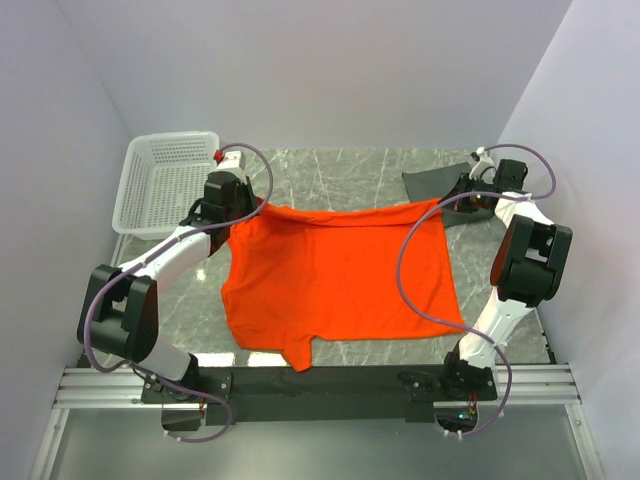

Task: Fold and stack the t-shirts
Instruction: Fold the tshirt

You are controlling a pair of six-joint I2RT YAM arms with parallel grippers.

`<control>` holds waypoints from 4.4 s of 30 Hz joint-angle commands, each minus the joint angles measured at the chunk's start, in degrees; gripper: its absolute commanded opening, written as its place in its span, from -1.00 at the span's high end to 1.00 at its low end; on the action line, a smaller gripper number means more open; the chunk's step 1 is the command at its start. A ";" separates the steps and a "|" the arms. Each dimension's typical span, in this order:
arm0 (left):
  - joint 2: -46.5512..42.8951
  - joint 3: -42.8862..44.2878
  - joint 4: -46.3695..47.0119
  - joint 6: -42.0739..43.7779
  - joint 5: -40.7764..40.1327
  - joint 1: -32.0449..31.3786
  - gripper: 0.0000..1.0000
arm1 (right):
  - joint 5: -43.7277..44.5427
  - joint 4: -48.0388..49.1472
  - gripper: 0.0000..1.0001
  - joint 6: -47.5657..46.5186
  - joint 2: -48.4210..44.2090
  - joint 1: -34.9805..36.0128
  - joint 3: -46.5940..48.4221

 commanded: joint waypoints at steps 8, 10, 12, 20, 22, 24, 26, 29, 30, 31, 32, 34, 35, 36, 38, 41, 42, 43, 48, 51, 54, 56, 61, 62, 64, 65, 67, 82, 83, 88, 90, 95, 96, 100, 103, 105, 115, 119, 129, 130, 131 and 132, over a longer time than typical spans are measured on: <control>-3.40 -1.34 -0.81 -0.93 -5.75 -2.34 0.99 | -1.08 0.33 0.99 -0.17 0.35 -0.31 2.81; -3.83 -1.69 -0.81 -1.02 -6.11 -2.61 0.99 | -1.08 0.24 0.99 -0.17 0.44 -0.31 2.90; -4.19 -2.04 -1.08 -1.28 -7.07 -3.13 0.99 | -1.08 0.16 0.99 -0.18 0.44 -0.31 2.90; -6.12 -4.07 -1.78 -3.30 -9.27 -4.19 0.99 | -0.99 0.16 0.99 -0.17 0.35 -0.31 2.90; -6.56 -4.85 -2.04 -3.92 -9.80 -4.36 0.99 | -1.08 0.24 0.99 -0.17 0.35 -0.31 2.90; -6.74 -5.65 -2.22 -5.06 -10.15 -4.45 0.99 | -1.17 0.16 0.99 -0.17 0.35 -0.31 2.90; -7.18 -6.96 -1.96 -5.94 -10.50 -4.54 0.99 | -1.26 0.07 0.99 -0.26 0.35 -0.31 2.90; -7.26 -8.02 -2.04 -7.43 -10.42 -4.63 0.99 | -1.26 -0.11 0.99 -0.35 0.26 -0.31 2.98; -7.35 -8.28 -2.13 -7.87 -10.33 -4.63 0.99 | -1.17 -0.11 0.99 -0.35 0.26 -0.31 2.90; -7.70 -8.81 -2.13 -8.66 -10.33 -4.89 0.99 | -1.26 -0.20 0.99 -0.44 0.35 -0.31 2.90; -7.96 -9.25 -2.05 -8.93 -10.50 -4.98 0.99 | -1.26 -0.20 0.99 -0.44 0.26 -0.31 2.98; -8.14 -10.21 -1.87 -9.46 -10.68 -4.98 0.99 | -1.26 -0.37 0.99 -0.53 0.35 -0.22 2.98; -8.14 -10.39 -1.96 -9.63 -10.85 -4.98 0.99 | -1.17 -0.46 0.99 -0.61 0.44 -0.31 3.07; -8.14 -10.66 -1.78 -9.63 -10.86 -4.98 0.99 | -1.17 -0.46 0.99 -0.61 0.44 -0.22 2.99; -7.79 -10.92 -1.69 -9.81 -10.68 -5.07 0.99 | -1.43 -0.63 0.99 -0.96 0.44 -0.31 3.07; -7.09 -11.10 -1.78 -10.16 -10.68 -5.07 0.99 | -1.43 -1.07 0.99 -1.58 0.17 -0.39 3.07; -7.09 -11.36 -1.87 -10.34 -10.77 -5.16 0.99 | -1.52 -1.08 0.99 -1.67 0.09 -0.40 2.99; -7.35 -11.54 -1.87 -10.86 -10.85 -5.33 0.99 | -1.43 -1.25 0.99 -1.76 0.08 -0.40 3.07; -10.24 -13.91 -1.61 -11.57 -11.82 -5.77 0.99 | -1.35 -1.25 0.99 -1.67 0.26 -0.40 3.25; -11.22 -14.87 -1.69 -11.92 -11.65 -5.95 0.99 | -1.35 -1.43 0.99 -1.76 0.26 -0.40 3.25; -11.13 -15.58 -1.69 -12.27 -11.65 -5.95 0.99 | -1.52 -1.43 1.00 -1.76 0.26 -0.40 3.16; -10.96 -15.84 -1.52 -12.62 -11.65 -6.04 0.99 | -1.52 -1.43 0.99 -1.84 0.17 -0.31 3.25; -12.45 -17.25 -1.25 -13.68 -11.65 -6.12 0.99 | -1.70 -1.86 0.99 -2.37 0.08 -0.40 3.25; -12.62 -17.69 -1.43 -13.85 -12.08 -6.21 0.99 | -1.70 -1.87 0.99 -2.55 0.08 -0.40 3.25; -12.89 -18.13 -1.43 -14.12 -12.17 -6.21 0.99 | -1.78 -1.95 0.99 -2.81 0.17 -0.31 3.34; -12.98 -18.48 -1.25 -14.20 -12.00 -6.21 0.99 | -1.96 -2.13 0.99 -2.99 0.17 -0.39 3.34; -12.63 -19.36 -0.64 -14.56 -11.74 -6.12 0.99 | -2.31 -2.48 0.99 -3.51 0.08 -0.31 3.51; -9.99 -19.27 0.51 -14.20 -11.73 -6.21 0.99 | -7.06 -9.94 0.98 -14.21 -1.23 -0.75 4.83; -9.90 -19.19 0.59 -14.20 -11.73 -6.21 0.99 | -7.06 -10.91 0.98 -15.28 -1.32 -0.75 5.09; -9.64 -19.10 0.77 -14.20 -11.74 -6.21 0.99 | -3.55 -15.13 0.97 -21.87 -1.32 -0.75 5.80; -9.46 -18.92 0.77 -14.12 -11.65 -6.21 0.99 | -2.58 -15.49 0.95 -23.28 -1.23 -0.84 5.62; -9.20 -18.83 0.59 -14.03 -11.82 -6.12 0.99 | -0.30 -16.28 0.88 -26.54 -0.97 -0.75 5.10; -9.37 -18.92 0.59 -13.94 -11.91 -6.21 0.99 | 0.14 -16.19 0.87 -27.50 -0.97 -0.75 4.92; -9.28 -18.75 0.59 -13.94 -11.91 -6.21 0.99 | 1.11 -16.98 0.81 -30.84 -0.97 -0.83 4.30; -9.11 -18.57 0.42 -13.94 -12.00 -6.12 0.99 | 2.08 -18.12 0.69 -33.39 -1.23 -0.75 4.21; -9.20 -18.57 0.33 -13.94 -12.09 -6.21 0.99 | 2.61 -19.44 0.51 -35.15 -1.41 -0.75 4.22; -9.64 -18.57 0.15 -13.85 -12.00 -6.12 0.99 | 3.94 -26.82 0.32 -50.19 -6.24 -1.19 0.70; -10.34 -18.66 0.15 -13.85 -12.00 -6.21 0.99 | 1.55 -24.63 0.33 -42.03 -6.69 0.13 2.10; -11.83 -19.45 0.33 -13.50 -11.38 -6.21 0.99 | 12.53 -19.45 0.27 -39.02 -8.09 11.81 -3.51; -11.92 -19.36 0.33 -13.50 -11.30 -6.12 0.99 | 15.41 -18.66 0.27 -38.85 -8.35 12.95 -3.95; -12.01 -19.45 0.42 -13.50 -11.29 -6.21 0.99 | 16.83 -18.04 0.25 -38.59 -8.44 13.57 -4.39; -12.01 -19.36 0.42 -13.50 -11.12 -6.12 0.99 | 17.54 -17.52 0.25 -38.76 -8.35 13.93 -4.31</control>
